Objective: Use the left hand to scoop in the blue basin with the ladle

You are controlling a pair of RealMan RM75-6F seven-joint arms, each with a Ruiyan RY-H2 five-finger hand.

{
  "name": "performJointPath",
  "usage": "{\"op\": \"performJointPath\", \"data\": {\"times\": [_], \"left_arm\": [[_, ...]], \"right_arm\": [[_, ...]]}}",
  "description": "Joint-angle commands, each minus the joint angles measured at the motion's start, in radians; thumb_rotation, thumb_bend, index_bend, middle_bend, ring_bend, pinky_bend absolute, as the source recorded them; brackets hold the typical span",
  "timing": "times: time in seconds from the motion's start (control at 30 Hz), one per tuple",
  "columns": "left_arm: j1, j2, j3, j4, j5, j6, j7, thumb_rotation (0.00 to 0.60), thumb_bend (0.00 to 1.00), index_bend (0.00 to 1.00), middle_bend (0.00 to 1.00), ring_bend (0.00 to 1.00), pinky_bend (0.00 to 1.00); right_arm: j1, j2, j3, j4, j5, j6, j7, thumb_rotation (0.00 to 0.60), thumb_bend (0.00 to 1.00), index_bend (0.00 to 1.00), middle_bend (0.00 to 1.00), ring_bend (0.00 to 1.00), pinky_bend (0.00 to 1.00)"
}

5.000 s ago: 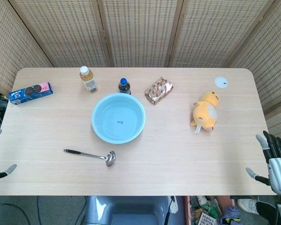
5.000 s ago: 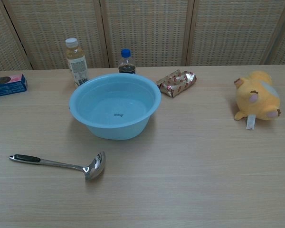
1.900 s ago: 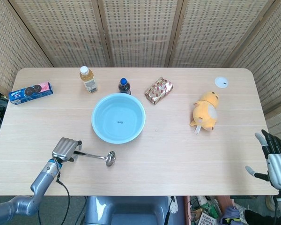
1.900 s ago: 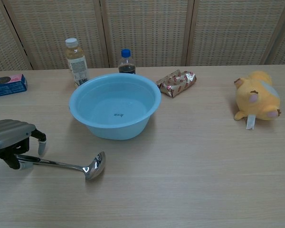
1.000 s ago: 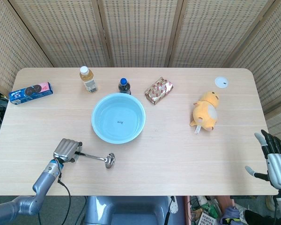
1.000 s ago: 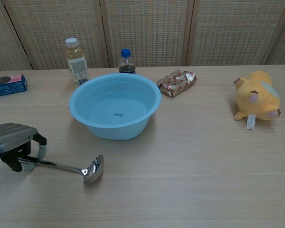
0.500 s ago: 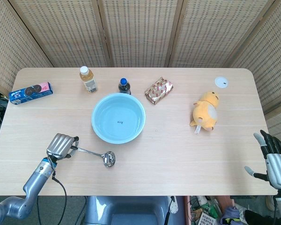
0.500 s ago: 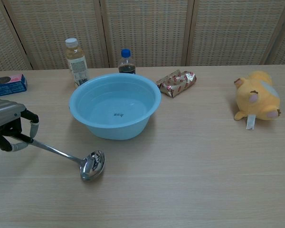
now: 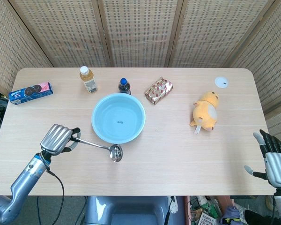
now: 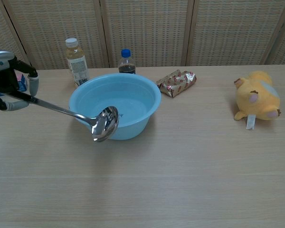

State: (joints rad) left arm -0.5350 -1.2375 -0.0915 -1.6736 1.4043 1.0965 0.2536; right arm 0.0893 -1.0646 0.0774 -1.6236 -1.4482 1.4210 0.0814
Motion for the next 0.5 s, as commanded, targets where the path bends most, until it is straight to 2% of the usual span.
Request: {"op": "performJointPath", "data": {"times": [0.03, 0.2, 0.3, 0.4, 0.5], "left_arm": [[-0.045, 0.025, -0.053, -0.029, -0.060, -0.040, 0.034, 0.600, 0.41, 0.76, 1.00, 0.98, 1.00], [-0.132, 0.034, -0.134, -0.019, -0.205, -0.128, 0.103, 0.600, 0.41, 0.76, 1.00, 0.97, 1.00], [-0.206, 0.018, -0.178, 0.031, -0.326, -0.198, 0.159, 0.600, 0.42, 0.77, 1.00, 0.97, 1.00], [-0.272, -0.007, -0.189, 0.087, -0.430, -0.257, 0.220, 0.600, 0.42, 0.77, 1.00, 0.98, 1.00], [-0.341, -0.035, -0.172, 0.153, -0.510, -0.322, 0.287, 0.600, 0.45, 0.77, 1.00, 0.98, 1.00]], "right_arm": [[0.004, -0.002, 0.004, 0.005, 0.012, -0.009, -0.002, 0.600, 0.00, 0.00, 0.00, 0.00, 0.00], [0.011, -0.005, 0.010, 0.009, 0.026, -0.023, -0.007, 0.600, 0.00, 0.00, 0.00, 0.00, 0.00], [0.013, -0.006, 0.016, 0.016, 0.044, -0.030, -0.009, 0.600, 0.00, 0.00, 0.00, 0.00, 0.00], [0.014, -0.006, 0.022, 0.020, 0.060, -0.036, -0.009, 0.600, 0.00, 0.00, 0.00, 0.00, 0.00], [0.017, -0.006, 0.025, 0.024, 0.068, -0.044, -0.009, 0.600, 0.00, 0.00, 0.00, 0.00, 0.00]]}}
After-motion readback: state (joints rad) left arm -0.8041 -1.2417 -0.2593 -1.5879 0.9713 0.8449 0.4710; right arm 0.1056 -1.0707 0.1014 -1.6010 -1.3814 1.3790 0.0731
